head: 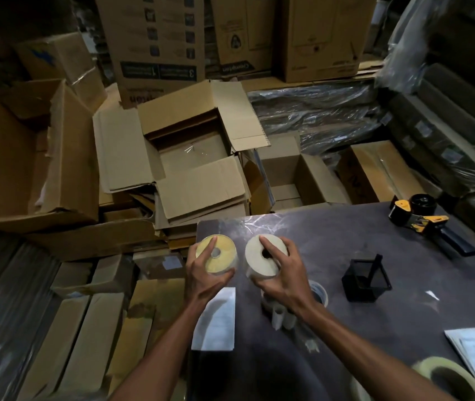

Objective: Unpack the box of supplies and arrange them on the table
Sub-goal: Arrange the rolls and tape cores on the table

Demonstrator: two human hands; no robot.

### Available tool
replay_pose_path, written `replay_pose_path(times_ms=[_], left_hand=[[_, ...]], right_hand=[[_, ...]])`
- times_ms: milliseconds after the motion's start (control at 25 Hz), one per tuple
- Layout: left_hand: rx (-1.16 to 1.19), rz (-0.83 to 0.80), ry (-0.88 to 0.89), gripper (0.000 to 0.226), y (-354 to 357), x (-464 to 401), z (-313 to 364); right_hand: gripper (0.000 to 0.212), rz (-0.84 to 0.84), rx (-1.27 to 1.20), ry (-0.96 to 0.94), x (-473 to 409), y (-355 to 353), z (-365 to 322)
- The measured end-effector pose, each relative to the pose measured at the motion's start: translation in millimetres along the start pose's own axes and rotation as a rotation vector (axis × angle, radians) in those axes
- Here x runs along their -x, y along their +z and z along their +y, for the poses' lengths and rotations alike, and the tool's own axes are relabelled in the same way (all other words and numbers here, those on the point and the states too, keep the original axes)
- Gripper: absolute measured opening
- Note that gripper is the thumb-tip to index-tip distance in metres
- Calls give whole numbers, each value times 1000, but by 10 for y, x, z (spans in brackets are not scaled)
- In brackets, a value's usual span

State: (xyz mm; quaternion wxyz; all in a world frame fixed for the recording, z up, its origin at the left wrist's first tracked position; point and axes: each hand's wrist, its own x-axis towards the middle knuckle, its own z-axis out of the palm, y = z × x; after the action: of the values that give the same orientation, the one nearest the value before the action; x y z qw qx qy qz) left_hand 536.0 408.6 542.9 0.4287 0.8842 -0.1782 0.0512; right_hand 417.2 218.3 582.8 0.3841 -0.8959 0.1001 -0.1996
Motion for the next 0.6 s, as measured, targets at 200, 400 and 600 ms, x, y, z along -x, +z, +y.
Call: replay_pose_path(times_ms=[200,400,600], left_hand=[[-4,-24,-111,92,322,-577,-143],[11,-12,-228,87,621,-980,-307],[19,-23,-292,86,782,-1302,-509]], right_hand=[[86,-79,19,55,-631,231,374],[84,-130,42,106,-1041,440,737],[91,-197,32,139,-1299,681,1032]])
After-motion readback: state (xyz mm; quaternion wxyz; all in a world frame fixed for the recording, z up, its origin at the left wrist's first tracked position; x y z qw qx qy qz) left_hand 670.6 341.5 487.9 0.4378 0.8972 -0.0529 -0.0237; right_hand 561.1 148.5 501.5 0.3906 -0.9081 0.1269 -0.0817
